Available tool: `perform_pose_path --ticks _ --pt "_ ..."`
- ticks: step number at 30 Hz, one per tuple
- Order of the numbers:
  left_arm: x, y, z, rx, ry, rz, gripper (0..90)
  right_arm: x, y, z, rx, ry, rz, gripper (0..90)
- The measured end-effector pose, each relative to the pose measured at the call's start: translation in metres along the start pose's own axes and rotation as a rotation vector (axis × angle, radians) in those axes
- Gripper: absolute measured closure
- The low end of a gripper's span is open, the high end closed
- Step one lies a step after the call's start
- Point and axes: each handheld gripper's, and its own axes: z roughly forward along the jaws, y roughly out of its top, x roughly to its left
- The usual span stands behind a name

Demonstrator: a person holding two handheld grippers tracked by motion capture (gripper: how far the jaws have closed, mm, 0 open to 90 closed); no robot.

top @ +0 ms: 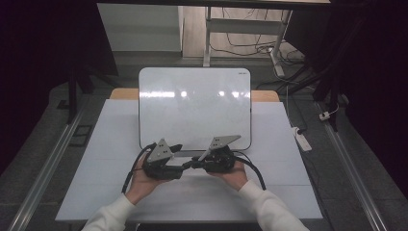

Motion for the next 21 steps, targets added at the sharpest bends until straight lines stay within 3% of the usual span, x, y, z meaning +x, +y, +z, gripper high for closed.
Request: perform_pose_path --ticks 9,14,21 --pt "-0.005 0.017 0.023 -0.016 -0.060 0.024 42.7 0.000 0.000 0.000 -0.004 0.007 0.013 77.5" --pt "-0.006 0.021 0.031 -0.015 -0.110 0.035 56.9 0.000 -0.001 0.002 -0.001 0.010 0.015 77.6" --pt "-0.007 0.022 0.033 -0.018 -0.120 0.065 78.7 0.000 -0.001 0.002 -0.001 0.014 0.029 77.6"
